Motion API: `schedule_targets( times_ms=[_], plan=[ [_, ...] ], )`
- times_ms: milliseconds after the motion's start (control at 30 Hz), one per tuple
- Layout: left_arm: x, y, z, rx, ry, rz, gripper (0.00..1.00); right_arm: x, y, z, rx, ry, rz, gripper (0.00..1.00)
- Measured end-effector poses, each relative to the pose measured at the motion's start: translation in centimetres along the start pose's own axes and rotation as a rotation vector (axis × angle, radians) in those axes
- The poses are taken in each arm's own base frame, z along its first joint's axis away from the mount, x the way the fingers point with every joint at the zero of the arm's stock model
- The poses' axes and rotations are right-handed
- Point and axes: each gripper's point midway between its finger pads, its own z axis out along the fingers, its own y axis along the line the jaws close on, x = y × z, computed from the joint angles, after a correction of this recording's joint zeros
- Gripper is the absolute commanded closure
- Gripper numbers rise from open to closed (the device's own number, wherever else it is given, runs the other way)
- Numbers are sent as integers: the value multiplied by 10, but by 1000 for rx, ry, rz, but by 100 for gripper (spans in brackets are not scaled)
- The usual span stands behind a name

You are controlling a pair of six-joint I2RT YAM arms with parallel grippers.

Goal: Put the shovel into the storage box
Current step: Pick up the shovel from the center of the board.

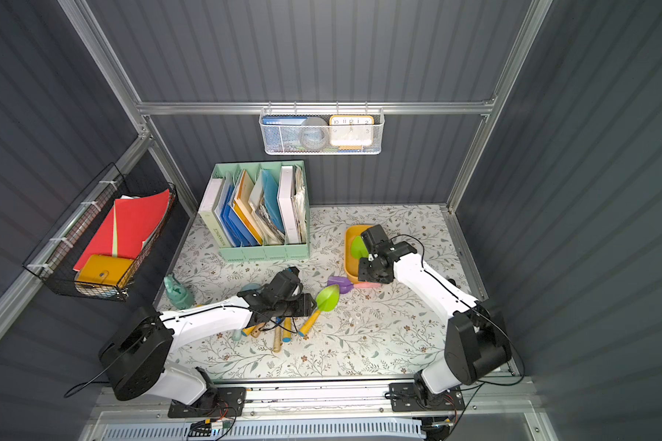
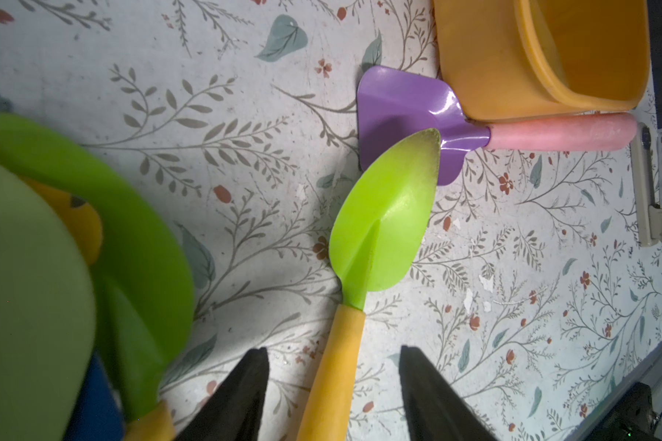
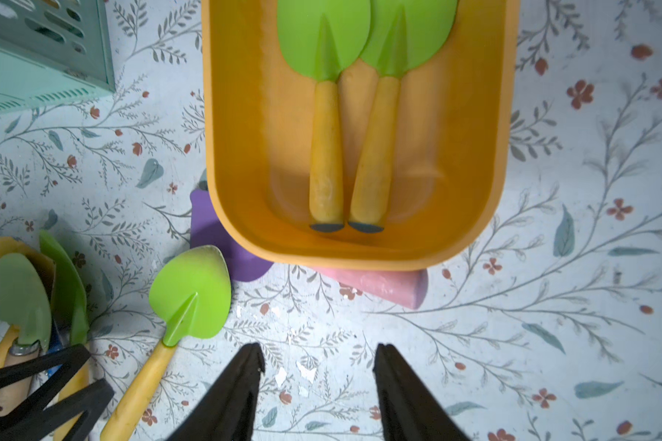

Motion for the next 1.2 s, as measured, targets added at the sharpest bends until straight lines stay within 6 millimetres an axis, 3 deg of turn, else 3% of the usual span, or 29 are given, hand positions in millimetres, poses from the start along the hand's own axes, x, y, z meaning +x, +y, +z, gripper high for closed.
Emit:
schedule_targets(
  times_ms=[233,367,800,1200],
  plan=[
    [15,-1,-1,-13,42,22,42,38,-6,4,-19,35,33,47],
    [24,1,-6,-11,51,31,43,50,-3,7,-35,46,47,47],
    [62,6,-3,-153,97,151,45,63,19,20,-59,74,52,48],
    [71,5,9,-249,102,224,60,71,23,29,-62,90,65,48]
  ],
)
